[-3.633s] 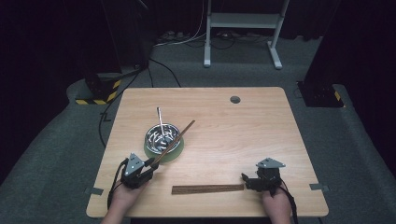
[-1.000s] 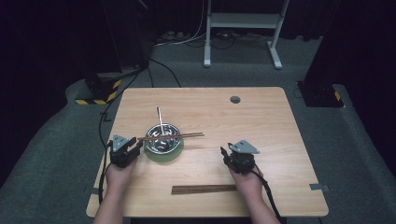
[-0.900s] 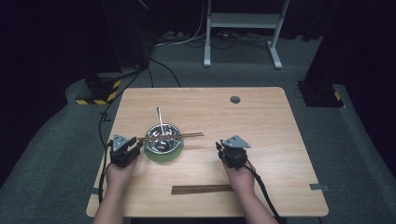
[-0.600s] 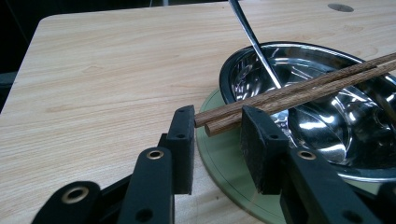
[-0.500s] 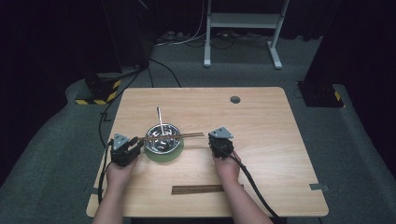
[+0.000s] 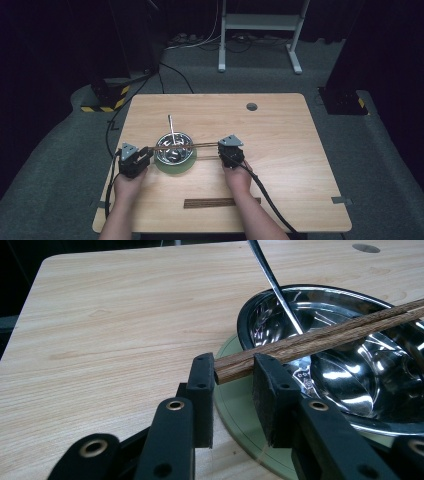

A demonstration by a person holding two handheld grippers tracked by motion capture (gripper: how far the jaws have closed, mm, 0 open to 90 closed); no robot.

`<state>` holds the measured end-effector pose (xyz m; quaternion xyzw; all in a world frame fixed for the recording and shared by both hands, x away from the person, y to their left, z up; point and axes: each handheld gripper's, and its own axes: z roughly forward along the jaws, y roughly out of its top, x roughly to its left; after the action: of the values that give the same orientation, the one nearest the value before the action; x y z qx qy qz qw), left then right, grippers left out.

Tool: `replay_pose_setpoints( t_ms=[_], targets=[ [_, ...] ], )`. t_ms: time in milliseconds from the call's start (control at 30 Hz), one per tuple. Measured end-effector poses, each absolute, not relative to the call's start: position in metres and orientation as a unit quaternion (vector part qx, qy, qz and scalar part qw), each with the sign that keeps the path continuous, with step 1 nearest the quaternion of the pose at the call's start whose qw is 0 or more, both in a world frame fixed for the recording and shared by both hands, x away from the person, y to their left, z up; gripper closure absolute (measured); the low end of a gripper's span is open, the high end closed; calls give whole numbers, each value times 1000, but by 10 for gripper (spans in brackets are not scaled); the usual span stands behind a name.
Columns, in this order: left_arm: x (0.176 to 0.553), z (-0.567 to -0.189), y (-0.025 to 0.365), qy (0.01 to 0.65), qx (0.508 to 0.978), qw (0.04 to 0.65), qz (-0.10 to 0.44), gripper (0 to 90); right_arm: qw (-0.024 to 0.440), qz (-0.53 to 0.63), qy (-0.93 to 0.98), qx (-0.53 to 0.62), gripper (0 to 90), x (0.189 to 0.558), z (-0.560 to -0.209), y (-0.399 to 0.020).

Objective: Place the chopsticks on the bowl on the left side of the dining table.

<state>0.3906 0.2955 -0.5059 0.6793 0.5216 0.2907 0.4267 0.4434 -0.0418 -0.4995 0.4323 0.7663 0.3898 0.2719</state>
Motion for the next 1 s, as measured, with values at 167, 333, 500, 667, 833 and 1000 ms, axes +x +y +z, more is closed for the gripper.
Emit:
replay_pose_setpoints(
  t_ms=[167, 333, 500, 667, 833, 1000],
  targets=[
    [390, -506, 295, 527, 675, 430, 288, 710, 278, 385, 768, 430, 880, 443, -499, -42],
    [390, -506, 297, 524, 677, 427, 291, 709, 281, 388, 768, 425, 820, 438, -498, -44],
    [390, -506, 296, 525, 679, 422, 292, 705, 284, 388, 773, 413, 785, 433, -499, -45],
    [391, -507, 295, 524, 680, 422, 292, 706, 286, 380, 777, 412, 781, 433, -502, -42],
    [391, -507, 295, 525, 681, 419, 292, 706, 284, 377, 778, 415, 781, 436, -504, -41],
    [391, -508, 295, 526, 679, 420, 292, 706, 287, 378, 776, 416, 781, 437, -504, -41]
  ],
)
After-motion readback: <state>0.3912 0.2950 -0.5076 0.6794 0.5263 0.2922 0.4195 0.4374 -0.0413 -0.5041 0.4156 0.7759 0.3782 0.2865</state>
